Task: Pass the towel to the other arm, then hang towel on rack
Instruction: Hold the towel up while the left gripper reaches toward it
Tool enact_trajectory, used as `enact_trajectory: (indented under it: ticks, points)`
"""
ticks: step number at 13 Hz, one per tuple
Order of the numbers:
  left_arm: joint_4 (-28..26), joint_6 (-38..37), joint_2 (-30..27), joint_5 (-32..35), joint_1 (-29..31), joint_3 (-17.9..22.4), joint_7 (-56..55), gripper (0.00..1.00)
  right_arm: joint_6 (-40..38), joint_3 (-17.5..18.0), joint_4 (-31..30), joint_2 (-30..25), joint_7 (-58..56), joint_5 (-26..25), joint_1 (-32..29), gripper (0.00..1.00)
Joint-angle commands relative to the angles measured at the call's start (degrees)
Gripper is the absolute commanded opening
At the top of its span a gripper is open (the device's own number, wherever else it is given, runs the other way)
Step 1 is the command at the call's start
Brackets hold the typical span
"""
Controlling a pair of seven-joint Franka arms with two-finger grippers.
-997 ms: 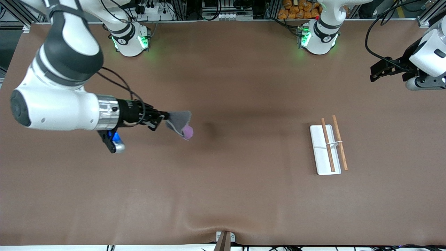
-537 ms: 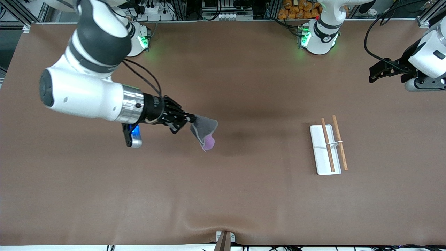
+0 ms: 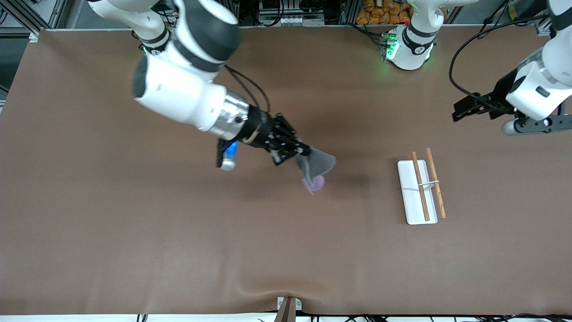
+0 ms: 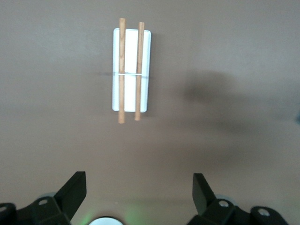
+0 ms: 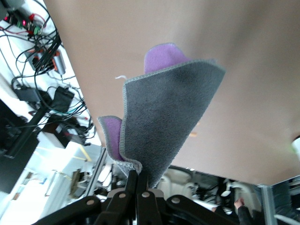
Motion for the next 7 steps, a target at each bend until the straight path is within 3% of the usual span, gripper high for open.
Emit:
enact_trajectory:
  ticks: [1,7]
  points:
    - [2.04,0.96,2.53,-3.36,-0.25,-0.02,-4.35,1.00,7.23,-0.66,0.61,0.68,6.51,1.42,3.86,0.00]
    - [2.57,5.25,8.06,-11.97,-0.07,0.07,-10.61,1.00,15.94,-0.75,0.43,1.91,11.71,1.25,8.52,0.00]
